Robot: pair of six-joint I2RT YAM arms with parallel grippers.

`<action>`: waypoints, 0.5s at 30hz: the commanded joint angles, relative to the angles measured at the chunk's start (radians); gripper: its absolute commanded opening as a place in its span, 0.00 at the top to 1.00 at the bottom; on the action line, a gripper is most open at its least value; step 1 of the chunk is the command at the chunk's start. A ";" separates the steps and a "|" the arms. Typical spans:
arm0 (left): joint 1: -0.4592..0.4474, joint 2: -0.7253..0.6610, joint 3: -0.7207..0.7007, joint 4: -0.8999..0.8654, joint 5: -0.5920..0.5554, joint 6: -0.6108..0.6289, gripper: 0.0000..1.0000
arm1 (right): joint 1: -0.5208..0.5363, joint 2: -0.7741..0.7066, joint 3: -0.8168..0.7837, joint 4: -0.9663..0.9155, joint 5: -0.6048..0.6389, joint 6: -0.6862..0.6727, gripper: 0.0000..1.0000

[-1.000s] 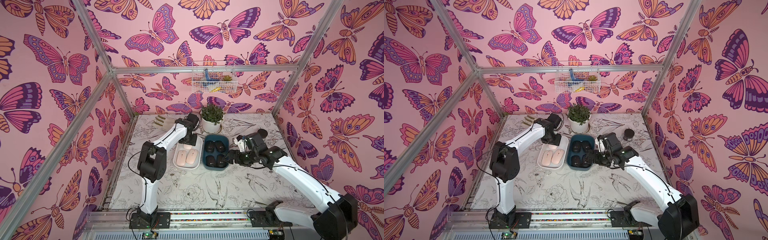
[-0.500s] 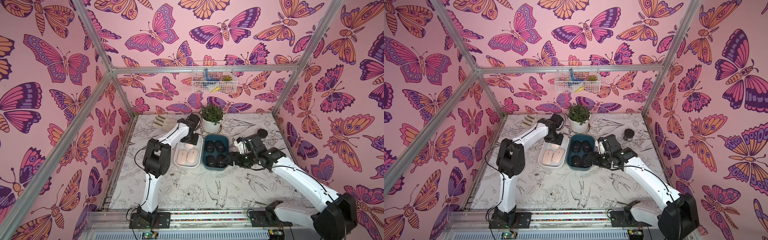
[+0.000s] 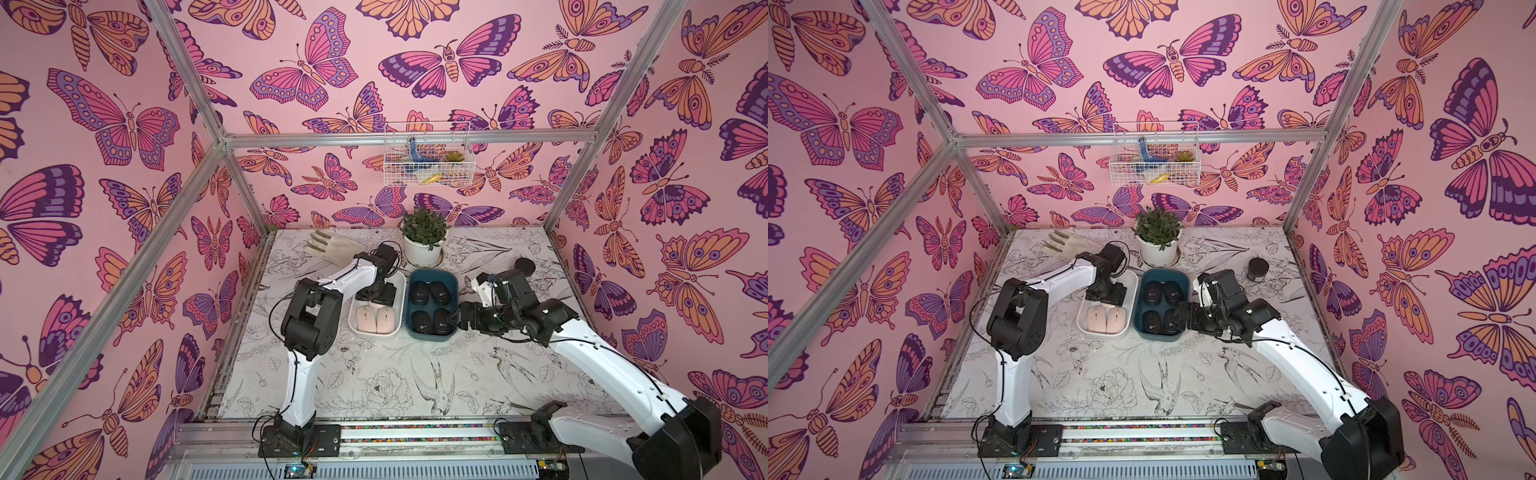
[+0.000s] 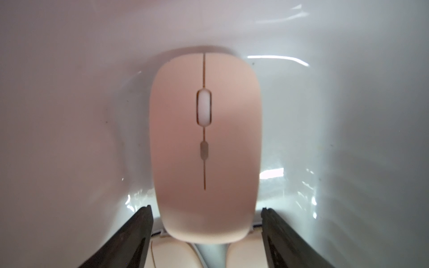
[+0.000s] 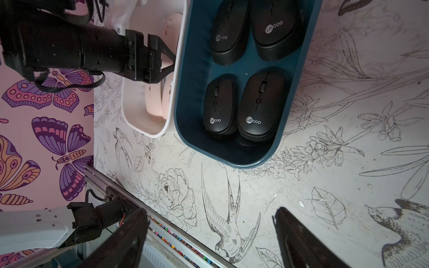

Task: Place the mice by color into the storage box
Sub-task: Place the mouse in the storage box, then reset both arms

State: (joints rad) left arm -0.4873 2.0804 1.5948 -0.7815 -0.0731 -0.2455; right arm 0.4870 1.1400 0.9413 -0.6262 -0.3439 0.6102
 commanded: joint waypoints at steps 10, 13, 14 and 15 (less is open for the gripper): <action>-0.027 -0.443 -0.131 0.004 -0.078 -0.134 0.15 | 0.018 -0.051 -0.004 -0.016 0.141 -0.029 0.11; -0.027 -0.661 -0.231 0.033 -0.135 -0.164 0.11 | 0.015 -0.084 -0.008 -0.043 0.303 -0.064 0.07; -0.027 -0.743 -0.276 0.053 -0.174 -0.177 0.08 | 0.014 -0.098 -0.014 -0.046 0.380 -0.077 0.04; -0.026 -0.815 -0.315 0.071 -0.213 -0.187 0.04 | 0.011 -0.105 -0.018 -0.049 0.440 -0.087 0.02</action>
State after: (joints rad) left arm -0.5175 1.4246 1.3537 -0.7380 -0.1745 -0.3805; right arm 0.4992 1.0657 0.9394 -0.6369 -0.1257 0.5755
